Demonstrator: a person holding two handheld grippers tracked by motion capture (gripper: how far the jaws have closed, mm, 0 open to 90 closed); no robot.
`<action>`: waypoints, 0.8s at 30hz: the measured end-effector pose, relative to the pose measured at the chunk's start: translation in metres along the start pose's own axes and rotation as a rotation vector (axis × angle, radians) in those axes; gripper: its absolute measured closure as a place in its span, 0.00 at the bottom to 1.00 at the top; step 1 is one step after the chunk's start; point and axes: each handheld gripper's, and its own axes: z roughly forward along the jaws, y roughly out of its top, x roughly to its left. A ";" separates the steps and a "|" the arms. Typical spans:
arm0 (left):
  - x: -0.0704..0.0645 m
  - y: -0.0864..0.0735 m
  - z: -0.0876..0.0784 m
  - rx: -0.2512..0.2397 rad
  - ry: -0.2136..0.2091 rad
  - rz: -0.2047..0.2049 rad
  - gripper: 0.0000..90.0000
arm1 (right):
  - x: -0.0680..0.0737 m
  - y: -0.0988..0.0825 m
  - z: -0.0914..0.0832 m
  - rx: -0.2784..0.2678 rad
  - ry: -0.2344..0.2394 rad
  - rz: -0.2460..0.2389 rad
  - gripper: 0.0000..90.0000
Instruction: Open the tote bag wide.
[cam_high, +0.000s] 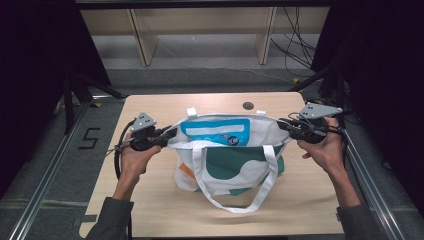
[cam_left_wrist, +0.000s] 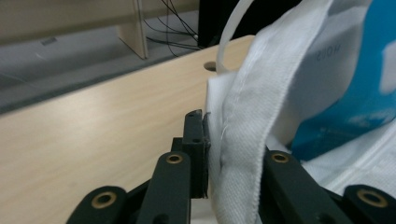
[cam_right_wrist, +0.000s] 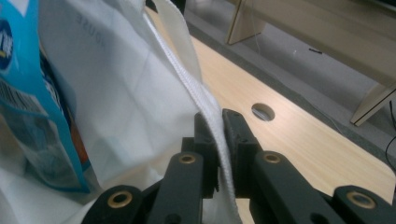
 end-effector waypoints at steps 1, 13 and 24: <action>0.000 -0.010 0.009 0.041 -0.018 0.025 0.90 | 0.001 -0.005 0.002 0.012 -0.006 -0.022 0.97; -0.004 -0.061 0.054 0.220 -0.018 0.090 0.91 | 0.006 -0.046 0.036 0.128 -0.018 -0.019 0.98; -0.006 -0.087 0.060 0.295 -0.004 0.088 0.92 | 0.021 -0.080 0.060 0.238 0.008 -0.066 0.98</action>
